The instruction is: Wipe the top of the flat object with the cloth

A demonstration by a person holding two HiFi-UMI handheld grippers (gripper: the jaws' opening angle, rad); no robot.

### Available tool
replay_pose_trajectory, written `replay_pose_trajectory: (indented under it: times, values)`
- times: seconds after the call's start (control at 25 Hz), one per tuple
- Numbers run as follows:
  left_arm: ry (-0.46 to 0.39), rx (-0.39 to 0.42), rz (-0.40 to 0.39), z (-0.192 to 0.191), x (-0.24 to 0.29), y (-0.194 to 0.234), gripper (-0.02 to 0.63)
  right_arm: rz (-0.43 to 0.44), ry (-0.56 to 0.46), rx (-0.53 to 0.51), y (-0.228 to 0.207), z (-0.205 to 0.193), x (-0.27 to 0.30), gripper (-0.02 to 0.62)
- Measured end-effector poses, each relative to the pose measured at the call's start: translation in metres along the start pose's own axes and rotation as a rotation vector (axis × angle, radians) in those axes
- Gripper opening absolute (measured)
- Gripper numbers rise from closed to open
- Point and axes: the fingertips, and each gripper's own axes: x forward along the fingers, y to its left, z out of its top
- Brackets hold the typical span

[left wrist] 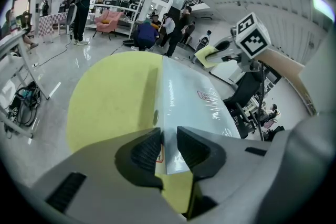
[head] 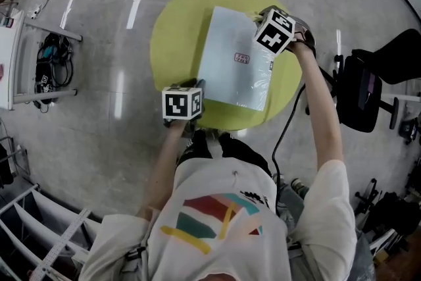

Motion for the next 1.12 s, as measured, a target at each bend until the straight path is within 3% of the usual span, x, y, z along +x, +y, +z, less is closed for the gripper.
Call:
replay_pose_trajectory:
  times: [0.36, 1.12]
  values:
    - [-0.022, -0.009, -0.002, 0.007, -0.004, -0.001, 0.104, 0.027, 0.098, 0.001, -0.016, -0.004, 0.065, 0.028]
    - [-0.017, -0.02, -0.015, 0.005, -0.003, -0.001, 0.106, 0.099, 0.133, 0.031, -0.004, -0.005, 0.076, 0.026]
